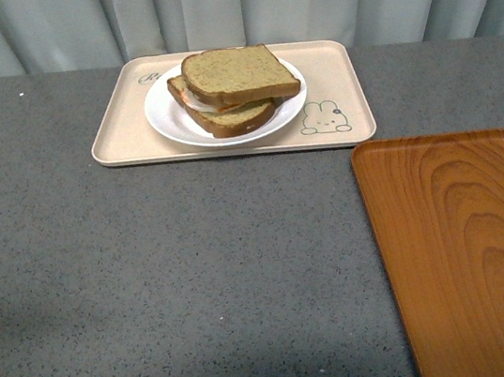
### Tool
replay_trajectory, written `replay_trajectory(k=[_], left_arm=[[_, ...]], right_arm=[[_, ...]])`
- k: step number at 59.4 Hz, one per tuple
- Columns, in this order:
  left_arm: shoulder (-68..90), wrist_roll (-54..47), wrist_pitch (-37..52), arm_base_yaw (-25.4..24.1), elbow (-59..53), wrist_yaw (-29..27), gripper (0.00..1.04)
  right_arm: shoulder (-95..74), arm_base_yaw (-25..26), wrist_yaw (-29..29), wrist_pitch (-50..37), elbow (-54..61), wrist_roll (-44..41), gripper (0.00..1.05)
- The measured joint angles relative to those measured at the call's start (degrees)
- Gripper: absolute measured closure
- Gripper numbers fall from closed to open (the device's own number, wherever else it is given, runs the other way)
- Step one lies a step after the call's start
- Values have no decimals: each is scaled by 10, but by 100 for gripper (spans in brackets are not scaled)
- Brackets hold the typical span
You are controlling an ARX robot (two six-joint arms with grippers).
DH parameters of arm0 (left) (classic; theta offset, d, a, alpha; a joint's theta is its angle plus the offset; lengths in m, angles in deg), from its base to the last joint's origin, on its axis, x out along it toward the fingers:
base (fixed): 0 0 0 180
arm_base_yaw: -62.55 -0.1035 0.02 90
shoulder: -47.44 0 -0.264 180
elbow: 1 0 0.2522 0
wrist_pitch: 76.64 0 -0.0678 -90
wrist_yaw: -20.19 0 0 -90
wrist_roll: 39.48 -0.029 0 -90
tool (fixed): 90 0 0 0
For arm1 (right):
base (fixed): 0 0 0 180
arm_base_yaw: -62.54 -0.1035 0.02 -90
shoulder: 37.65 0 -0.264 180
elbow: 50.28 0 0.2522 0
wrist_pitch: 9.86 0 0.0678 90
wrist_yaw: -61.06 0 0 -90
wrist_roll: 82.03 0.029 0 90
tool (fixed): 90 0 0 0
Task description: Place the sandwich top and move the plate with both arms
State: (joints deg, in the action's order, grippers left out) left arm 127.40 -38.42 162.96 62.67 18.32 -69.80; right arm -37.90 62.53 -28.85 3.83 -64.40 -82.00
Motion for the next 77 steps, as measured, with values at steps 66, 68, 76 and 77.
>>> replay_trajectory(k=[66, 68, 76, 77], left_arm=[[-563, -6, -497, 0, -45, 0, 101], [-571, -6, -504, 0, -45, 0, 101], [-603, -6, -535, 0, -46, 0, 101], [-607, -6, -540, 0, -45, 0, 101]], right_arm=[[0, 0, 0, 0, 0, 0, 9], [0, 0, 0, 0, 0, 0, 9], [0, 0, 0, 0, 0, 0, 9], [0, 0, 0, 0, 0, 0, 9]])
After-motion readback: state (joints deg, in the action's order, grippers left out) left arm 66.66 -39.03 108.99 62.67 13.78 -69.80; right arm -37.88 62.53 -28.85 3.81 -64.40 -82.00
